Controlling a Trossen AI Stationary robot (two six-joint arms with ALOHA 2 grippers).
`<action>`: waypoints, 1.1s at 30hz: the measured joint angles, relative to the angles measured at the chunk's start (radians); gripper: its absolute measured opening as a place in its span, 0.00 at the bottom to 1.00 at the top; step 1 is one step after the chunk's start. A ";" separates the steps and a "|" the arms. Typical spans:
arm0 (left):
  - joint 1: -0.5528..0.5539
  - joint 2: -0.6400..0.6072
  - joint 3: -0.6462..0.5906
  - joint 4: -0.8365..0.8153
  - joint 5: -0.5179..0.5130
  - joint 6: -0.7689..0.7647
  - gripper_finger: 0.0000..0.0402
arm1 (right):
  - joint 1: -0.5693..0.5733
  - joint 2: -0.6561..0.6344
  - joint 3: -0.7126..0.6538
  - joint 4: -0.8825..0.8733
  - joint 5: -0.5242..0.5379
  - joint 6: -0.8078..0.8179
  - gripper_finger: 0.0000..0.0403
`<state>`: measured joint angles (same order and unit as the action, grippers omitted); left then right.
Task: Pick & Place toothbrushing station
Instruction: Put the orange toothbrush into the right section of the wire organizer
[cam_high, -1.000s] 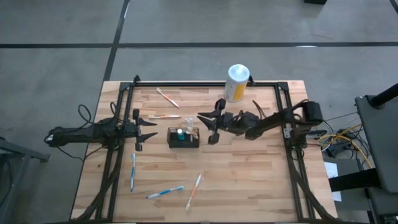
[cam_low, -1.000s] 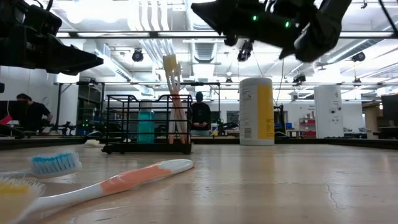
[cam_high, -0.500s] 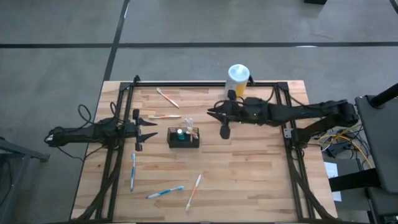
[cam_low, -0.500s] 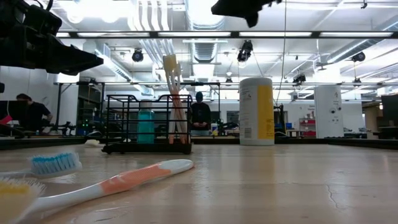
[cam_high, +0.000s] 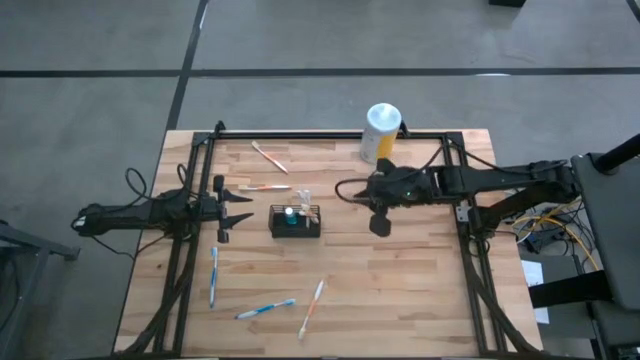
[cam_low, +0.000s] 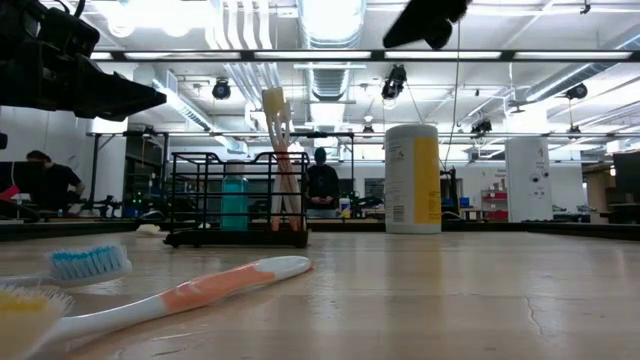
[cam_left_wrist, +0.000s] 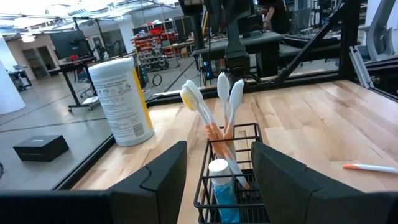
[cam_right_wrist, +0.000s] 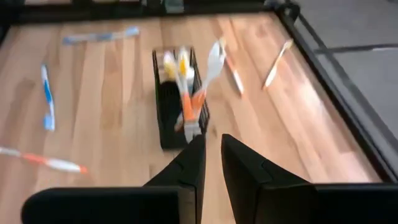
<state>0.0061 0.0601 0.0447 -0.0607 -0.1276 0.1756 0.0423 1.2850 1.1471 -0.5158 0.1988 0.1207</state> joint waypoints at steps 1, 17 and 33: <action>0.000 0.000 0.000 0.000 0.000 0.000 0.46 | 0.003 0.000 -0.015 0.000 0.000 -0.005 0.12; 0.000 0.000 0.000 0.000 0.000 0.000 0.46 | 0.013 -0.020 -0.167 0.304 -0.155 -0.253 0.19; 0.000 0.000 0.000 0.000 0.000 0.000 0.46 | 0.088 -0.019 -0.215 0.404 -0.313 -0.407 0.37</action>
<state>0.0063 0.0598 0.0446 -0.0605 -0.1276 0.1756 0.1308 1.2655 0.9321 -0.1120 -0.1138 -0.2860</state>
